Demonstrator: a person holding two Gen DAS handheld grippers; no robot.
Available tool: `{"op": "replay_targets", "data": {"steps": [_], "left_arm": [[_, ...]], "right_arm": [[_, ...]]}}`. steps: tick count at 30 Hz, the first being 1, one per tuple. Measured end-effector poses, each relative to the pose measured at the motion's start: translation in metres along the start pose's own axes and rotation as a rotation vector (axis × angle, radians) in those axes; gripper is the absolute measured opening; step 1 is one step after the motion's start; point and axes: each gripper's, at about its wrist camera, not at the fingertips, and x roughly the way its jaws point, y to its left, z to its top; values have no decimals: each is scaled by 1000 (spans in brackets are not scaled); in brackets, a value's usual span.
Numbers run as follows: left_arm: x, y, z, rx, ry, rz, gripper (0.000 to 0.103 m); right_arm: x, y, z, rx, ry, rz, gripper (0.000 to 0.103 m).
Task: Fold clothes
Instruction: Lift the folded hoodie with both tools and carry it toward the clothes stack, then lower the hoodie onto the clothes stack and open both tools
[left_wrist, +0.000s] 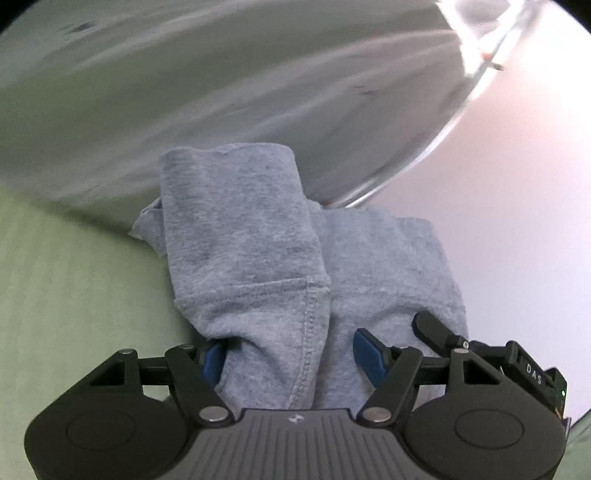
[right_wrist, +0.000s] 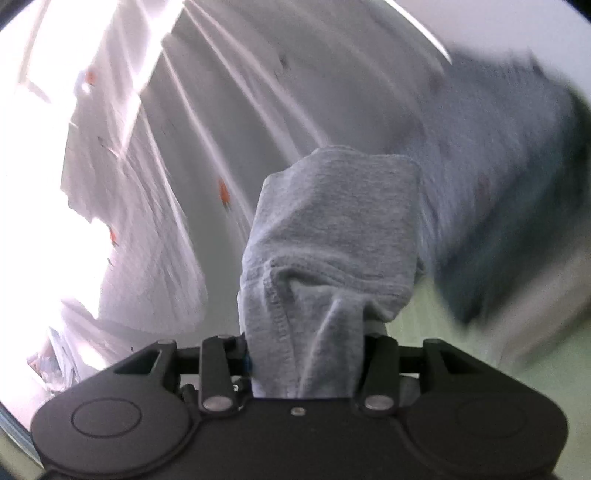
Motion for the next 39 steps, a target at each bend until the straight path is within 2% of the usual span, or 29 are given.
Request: {"op": "replay_targets", "data": {"steps": [2,3,5,7,10,12,13,18,19,21,22,24,29,32,34,39], "left_arm": [[28,-17,25,18,-36,-43,71],[45,-24,38,29,-54,-45,71],[73,-21,60,37,-67,-2,71],[107,-6,68,11,-64,68,71],[158,17,75,16,-29,223,71],[175,26,77,46,-27,282,71],[179,31,77,41,-23,297,71],[203,49,81,18,-12,343,74],[203,50,81,18,-16,346,76],[205,55,80,19,-28,358,83],[203,55,79,25,-29,361,85],[199,54,78,40,-28,365,95],[194,60,76,49,-17,357,99],[190,49,78,124,-32,381,99],[178,38,73,184,-40,385,99],[132,16,46,252,-76,365,103]], "right_arm": [[-6,1,41,-89,-30,15,43],[-3,3,60,-161,-41,-22,44],[15,9,96,-363,-58,-198,49],[36,14,127,-578,-80,-407,71],[90,3,124,-979,-148,-813,76],[119,-9,105,-1186,-219,-997,76],[126,-14,97,-1225,-249,-1016,76],[138,-35,75,-1194,-226,-827,78],[143,-41,75,-1173,-197,-792,79],[156,-67,85,-1067,-102,-770,80],[159,-81,90,-1004,-81,-757,86],[155,-97,100,-901,-95,-726,93],[157,-105,100,-880,-109,-716,96],[151,-100,95,-887,-137,-723,96],[142,-95,89,-864,-147,-731,98],[103,-75,59,-761,-157,-747,103]]}}
